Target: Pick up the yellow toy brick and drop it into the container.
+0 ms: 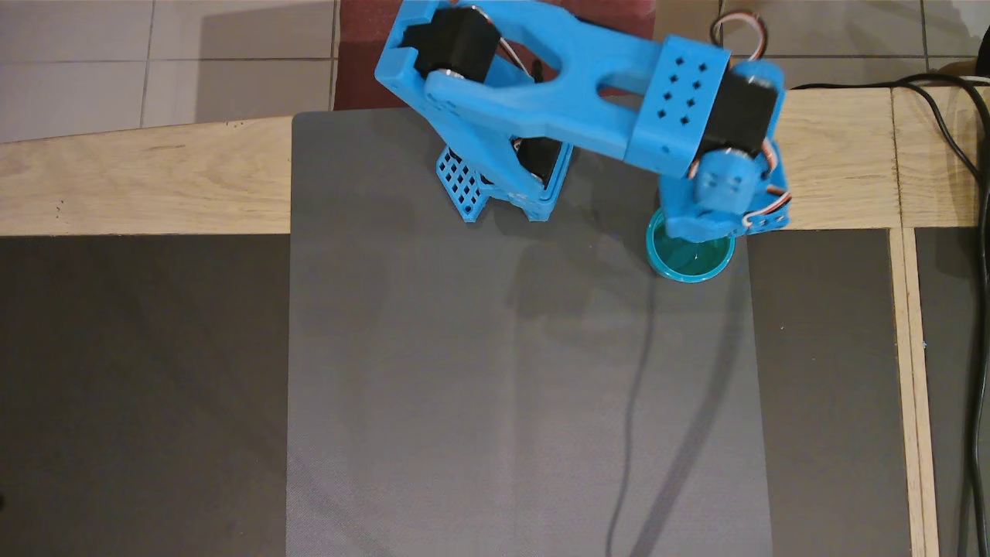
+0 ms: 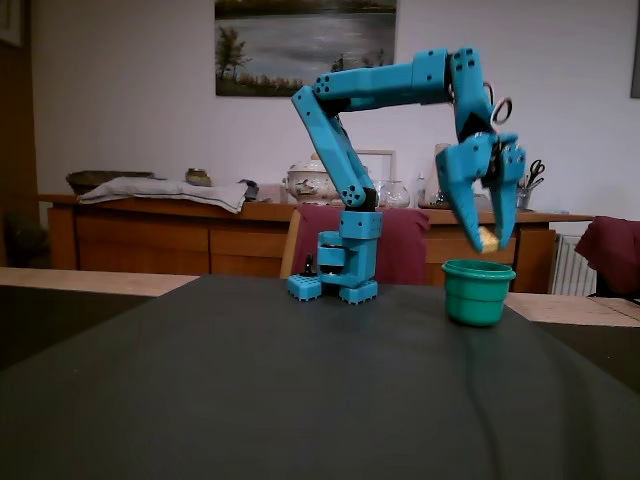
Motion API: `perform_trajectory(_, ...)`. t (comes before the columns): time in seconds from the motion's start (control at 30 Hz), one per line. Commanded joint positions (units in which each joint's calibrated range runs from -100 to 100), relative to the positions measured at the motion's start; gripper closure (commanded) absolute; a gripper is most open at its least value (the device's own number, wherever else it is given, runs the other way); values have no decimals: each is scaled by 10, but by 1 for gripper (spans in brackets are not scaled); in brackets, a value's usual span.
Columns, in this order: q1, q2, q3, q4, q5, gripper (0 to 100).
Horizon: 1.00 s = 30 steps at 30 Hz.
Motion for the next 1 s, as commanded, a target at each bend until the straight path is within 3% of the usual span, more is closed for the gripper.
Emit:
perform_trajectory(0.0, 5, -11, 4, -9, -2, 100)
perform_trajectory(0.13, 5, -7, 4, -9, 0, 98)
perform_trajectory(0.23, 5, -8, 5, -7, 2, 86)
perform_trajectory(0.3, 5, -11, 5, -7, 2, 83)
perform_trajectory(0.5, 15, -15, -4, -6, 0, 100)
perform_trajectory(0.63, 97, -17, -71, 7, 0, 100)
perform_trajectory(0.83, 259, -33, -327, 108, -2, 100)
perform_trajectory(0.97, 388, -92, -452, 112, -44, 100)
